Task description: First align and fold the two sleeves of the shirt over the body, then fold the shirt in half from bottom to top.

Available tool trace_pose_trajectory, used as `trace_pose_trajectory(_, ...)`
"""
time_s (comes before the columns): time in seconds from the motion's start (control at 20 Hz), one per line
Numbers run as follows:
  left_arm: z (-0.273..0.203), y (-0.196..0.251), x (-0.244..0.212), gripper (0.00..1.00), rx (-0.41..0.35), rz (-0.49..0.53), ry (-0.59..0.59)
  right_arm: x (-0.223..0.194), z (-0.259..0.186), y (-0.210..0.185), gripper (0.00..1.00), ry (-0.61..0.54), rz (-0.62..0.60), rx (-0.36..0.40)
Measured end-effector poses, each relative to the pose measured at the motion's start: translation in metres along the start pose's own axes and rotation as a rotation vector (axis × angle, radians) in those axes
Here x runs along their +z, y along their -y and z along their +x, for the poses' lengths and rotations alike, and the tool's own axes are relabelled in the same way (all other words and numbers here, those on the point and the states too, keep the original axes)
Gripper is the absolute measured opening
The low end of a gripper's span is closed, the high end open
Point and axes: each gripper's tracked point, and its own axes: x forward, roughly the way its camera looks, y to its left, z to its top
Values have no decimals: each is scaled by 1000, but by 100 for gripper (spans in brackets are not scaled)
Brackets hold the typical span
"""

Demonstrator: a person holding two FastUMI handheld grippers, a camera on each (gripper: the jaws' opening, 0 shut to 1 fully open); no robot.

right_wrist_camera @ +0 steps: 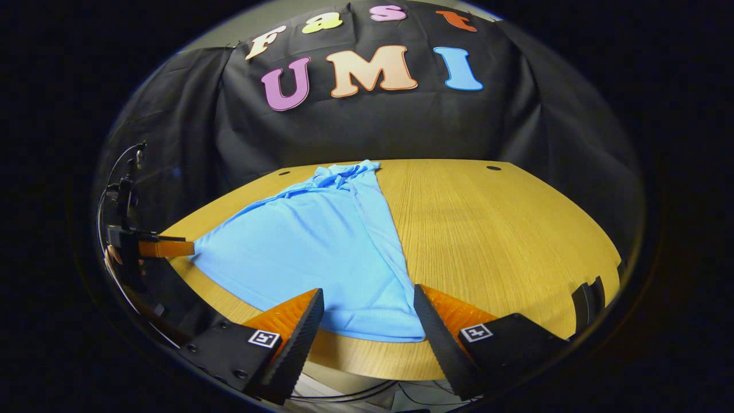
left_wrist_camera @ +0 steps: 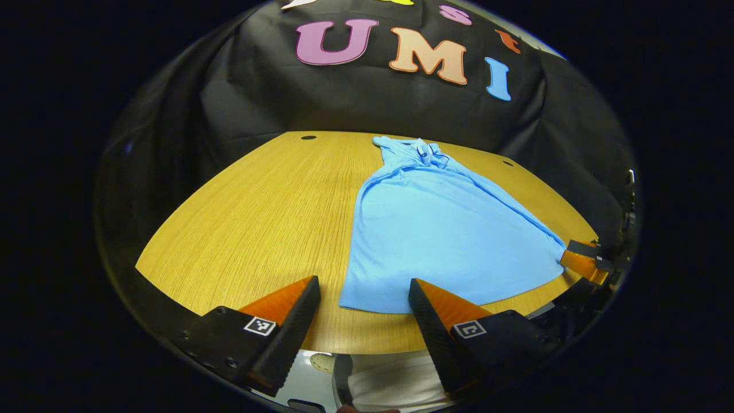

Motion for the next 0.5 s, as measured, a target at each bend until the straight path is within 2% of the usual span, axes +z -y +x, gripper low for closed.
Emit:
trace_pose_trajectory(0.15, 2, 6, -3, 97, 4, 37, 3, -2, 0, -1, 98, 6, -53, -17)
trace_pose_trajectory(0.35, 7, 22, -2, 95, -23, 69, 12, -2, 2, -4, 96, 15, -30, -16)
trace_pose_trajectory(0.4, 8, 23, -1, 89, -23, 69, 12, -2, 3, -7, 90, 20, -26, -7)
trace_pose_trajectory(0.45, 10, 24, -2, 85, -28, 71, 12, -1, 2, -11, 91, 27, -28, 2)
trace_pose_trajectory(0.5, 11, 28, -1, 79, -44, 79, 15, -3, 3, -14, 81, 31, -30, 14)
